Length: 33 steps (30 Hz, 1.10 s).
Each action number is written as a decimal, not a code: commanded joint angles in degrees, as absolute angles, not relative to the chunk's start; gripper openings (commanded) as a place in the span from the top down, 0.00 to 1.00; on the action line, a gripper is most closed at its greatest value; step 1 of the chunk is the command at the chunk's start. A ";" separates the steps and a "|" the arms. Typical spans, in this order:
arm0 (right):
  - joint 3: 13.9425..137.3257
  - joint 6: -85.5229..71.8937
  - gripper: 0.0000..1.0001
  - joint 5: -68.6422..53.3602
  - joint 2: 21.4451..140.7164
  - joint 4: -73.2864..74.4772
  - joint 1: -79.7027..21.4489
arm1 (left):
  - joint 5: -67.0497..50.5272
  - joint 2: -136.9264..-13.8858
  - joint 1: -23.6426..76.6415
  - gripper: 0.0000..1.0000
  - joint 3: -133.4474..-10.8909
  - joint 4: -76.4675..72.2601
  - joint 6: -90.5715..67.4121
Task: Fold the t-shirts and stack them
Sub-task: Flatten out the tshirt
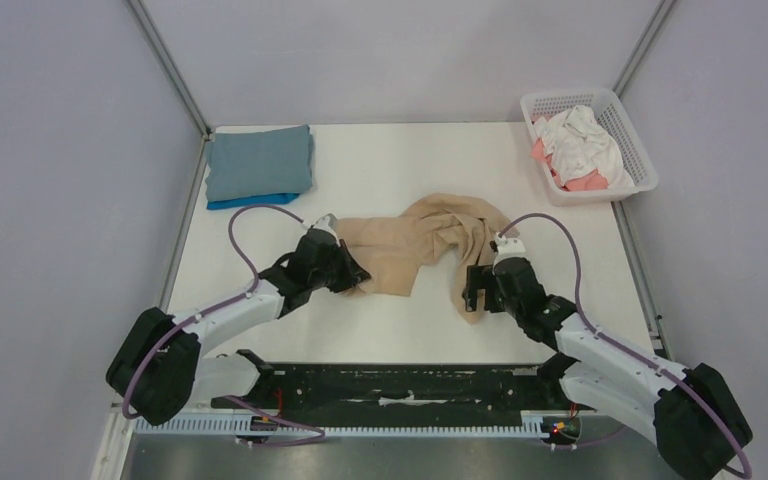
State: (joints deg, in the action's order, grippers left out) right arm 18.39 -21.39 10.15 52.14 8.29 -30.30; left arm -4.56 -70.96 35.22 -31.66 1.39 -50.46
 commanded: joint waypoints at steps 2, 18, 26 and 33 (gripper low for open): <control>18.60 -27.78 0.08 22.26 51.88 12.13 -36.08 | -1.48 -66.93 35.52 0.98 -29.66 1.40 -47.64; 22.03 -28.81 1.00 27.85 60.17 6.58 -33.99 | 11.49 -60.51 35.34 0.98 -34.55 10.87 -45.76; 42.95 -20.21 1.00 32.48 51.44 9.45 -30.05 | 23.21 -53.47 35.18 0.98 -54.38 16.39 -38.62; 66.06 -9.74 1.00 29.08 49.86 14.40 -29.79 | 26.58 -51.28 35.16 0.98 -76.24 19.07 -28.11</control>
